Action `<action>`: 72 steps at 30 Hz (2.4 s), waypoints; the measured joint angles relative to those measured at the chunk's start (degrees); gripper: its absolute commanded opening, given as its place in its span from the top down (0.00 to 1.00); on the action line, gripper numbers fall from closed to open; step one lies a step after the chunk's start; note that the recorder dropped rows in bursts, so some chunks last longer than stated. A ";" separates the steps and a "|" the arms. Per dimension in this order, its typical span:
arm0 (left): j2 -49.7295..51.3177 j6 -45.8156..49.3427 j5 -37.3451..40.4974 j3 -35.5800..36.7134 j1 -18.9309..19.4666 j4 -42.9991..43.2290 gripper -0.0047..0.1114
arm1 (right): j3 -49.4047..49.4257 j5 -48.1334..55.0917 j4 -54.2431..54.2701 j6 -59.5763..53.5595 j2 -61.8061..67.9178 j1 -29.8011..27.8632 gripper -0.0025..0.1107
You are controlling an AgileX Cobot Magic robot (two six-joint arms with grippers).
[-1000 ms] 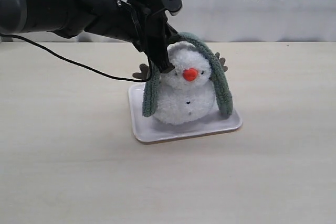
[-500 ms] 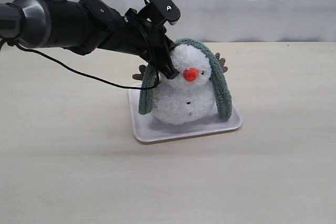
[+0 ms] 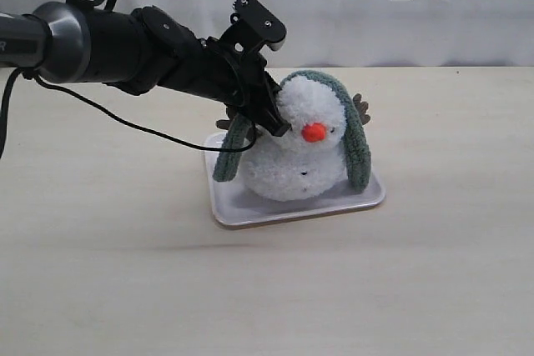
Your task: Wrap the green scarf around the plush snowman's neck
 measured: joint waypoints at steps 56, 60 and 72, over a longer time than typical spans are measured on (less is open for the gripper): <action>2.98 -6.17 4.45 -0.09 0.11 7.58 0.96 | 18.62 7.41 0.09 -19.69 9.80 0.54 0.64; 2.98 -5.77 4.45 -0.09 0.11 7.58 0.96 | 18.62 10.39 0.09 -21.52 10.15 3.13 0.64; 2.98 -4.50 4.49 -0.09 0.11 7.71 0.96 | 18.62 15.40 0.09 -21.63 9.72 5.84 0.94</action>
